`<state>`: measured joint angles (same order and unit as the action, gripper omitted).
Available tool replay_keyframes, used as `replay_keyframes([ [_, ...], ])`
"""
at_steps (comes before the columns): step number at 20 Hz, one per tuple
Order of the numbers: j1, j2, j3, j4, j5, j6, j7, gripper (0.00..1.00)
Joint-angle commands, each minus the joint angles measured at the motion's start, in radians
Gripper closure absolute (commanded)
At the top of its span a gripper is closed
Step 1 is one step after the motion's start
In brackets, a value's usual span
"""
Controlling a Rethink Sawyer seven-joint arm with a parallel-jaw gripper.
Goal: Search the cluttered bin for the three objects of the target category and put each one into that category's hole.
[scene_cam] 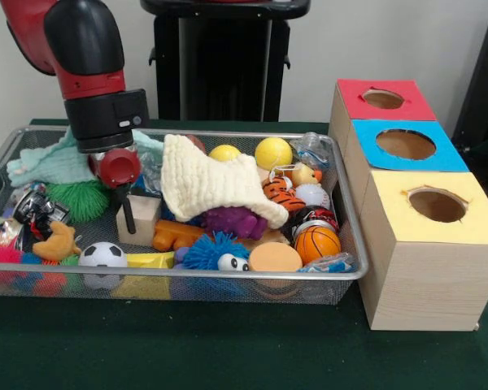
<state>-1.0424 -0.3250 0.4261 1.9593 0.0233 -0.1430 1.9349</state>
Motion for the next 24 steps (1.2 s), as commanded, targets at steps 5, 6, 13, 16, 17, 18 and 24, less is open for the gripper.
replay_keyframes([
  [5, 0.097, 0.185, 0.082, 0.302, 0.059, 0.047, 0.295, 0.0],
  [6, 0.101, 0.186, 0.091, 0.309, 0.067, 0.031, 0.305, 0.0],
  [13, 0.133, 0.206, 0.172, 0.35, 0.137, -0.089, 0.386, 0.0],
  [16, 0.169, 0.17, 0.18, 0.371, 0.178, -0.117, 0.396, 0.0],
  [17, 0.195, 0.135, 0.168, 0.381, 0.197, -0.119, 0.391, 0.0],
  [18, 0.223, 0.096, 0.147, 0.389, 0.215, -0.122, 0.376, 0.0],
  [24, 0.485, -0.171, -0.129, 0.409, 0.359, -0.07, 0.195, 0.0],
])
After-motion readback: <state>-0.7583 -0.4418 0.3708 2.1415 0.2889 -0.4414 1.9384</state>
